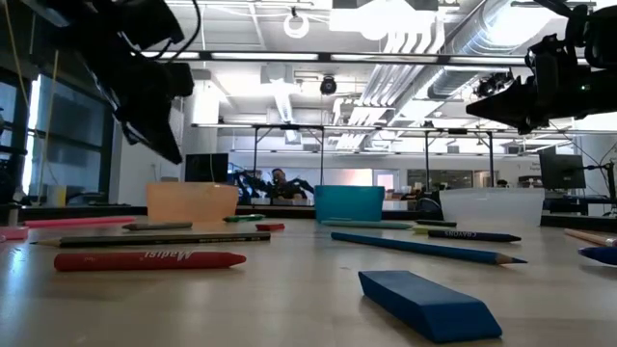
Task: Sort crayons/erasers/pens/pencils in bins
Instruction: Put the gray crayon into the orange bin, then put the light blue pen into the yellow bin
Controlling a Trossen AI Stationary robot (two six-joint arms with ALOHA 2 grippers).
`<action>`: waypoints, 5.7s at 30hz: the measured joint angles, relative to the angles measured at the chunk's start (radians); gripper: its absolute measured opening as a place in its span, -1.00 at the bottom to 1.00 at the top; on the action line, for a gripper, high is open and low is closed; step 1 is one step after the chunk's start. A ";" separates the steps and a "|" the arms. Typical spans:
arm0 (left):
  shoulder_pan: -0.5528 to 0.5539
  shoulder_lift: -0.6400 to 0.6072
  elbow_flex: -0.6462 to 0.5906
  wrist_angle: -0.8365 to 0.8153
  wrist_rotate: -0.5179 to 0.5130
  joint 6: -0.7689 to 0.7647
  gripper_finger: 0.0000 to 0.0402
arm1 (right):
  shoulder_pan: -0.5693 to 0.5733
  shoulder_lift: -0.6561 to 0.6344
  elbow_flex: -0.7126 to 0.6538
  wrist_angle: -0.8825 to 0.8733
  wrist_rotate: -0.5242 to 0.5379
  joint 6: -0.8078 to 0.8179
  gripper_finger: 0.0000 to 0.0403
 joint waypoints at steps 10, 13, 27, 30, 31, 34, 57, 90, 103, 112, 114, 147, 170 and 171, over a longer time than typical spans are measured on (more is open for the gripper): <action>-0.103 0.206 0.104 -0.076 -0.043 -0.247 -0.57 | 0.000 0.000 0.000 0.000 0.000 0.000 -1.00; -0.129 0.269 0.141 -0.101 -0.081 -0.277 -0.44 | 0.000 0.000 0.000 0.000 0.000 0.000 -1.00; -0.154 0.482 0.190 -0.117 -0.098 -0.347 -0.32 | 0.000 0.000 0.000 0.000 0.000 0.000 -1.00; -0.153 0.510 0.190 -0.111 -0.099 -0.347 -0.35 | 0.000 0.000 0.000 0.000 0.000 0.000 -1.00; -0.153 0.518 0.190 -0.111 -0.099 -0.347 -0.35 | 0.000 0.000 0.000 0.000 0.000 0.000 -1.00; -0.154 0.531 0.190 -0.113 -0.102 -0.347 -0.38 | 0.000 0.000 0.000 0.000 0.000 0.000 -1.00; -0.121 0.537 0.193 -0.119 0.015 -0.199 -0.96 | 0.000 0.000 0.000 0.000 0.000 0.000 -1.00; 0.281 0.313 0.517 -0.371 -0.231 0.133 -0.95 | 0.000 0.000 0.000 0.000 0.000 0.000 -1.00; 0.588 0.635 0.671 -0.298 -0.168 0.654 -0.95 | 0.000 0.000 0.000 0.000 0.000 0.000 -1.00; 0.679 0.783 0.719 -0.295 -0.124 0.736 -0.95 | 0.000 0.000 0.000 0.000 0.000 0.000 -1.00; 0.694 0.806 0.719 -0.295 -0.120 0.739 -0.95 | 0.000 0.000 0.000 0.000 0.000 0.000 -1.00; 0.736 0.900 0.719 -0.206 -0.056 0.622 -0.75 | 0.000 0.000 0.000 0.000 0.000 0.000 -1.00; 0.642 0.633 0.655 -0.061 -0.056 0.496 -0.98 | 0.000 0.000 0.000 0.000 0.000 0.000 -1.00; 0.627 0.611 0.629 -0.022 -0.044 0.477 -0.98 | 0.000 0.000 0.000 0.000 0.000 0.000 -1.00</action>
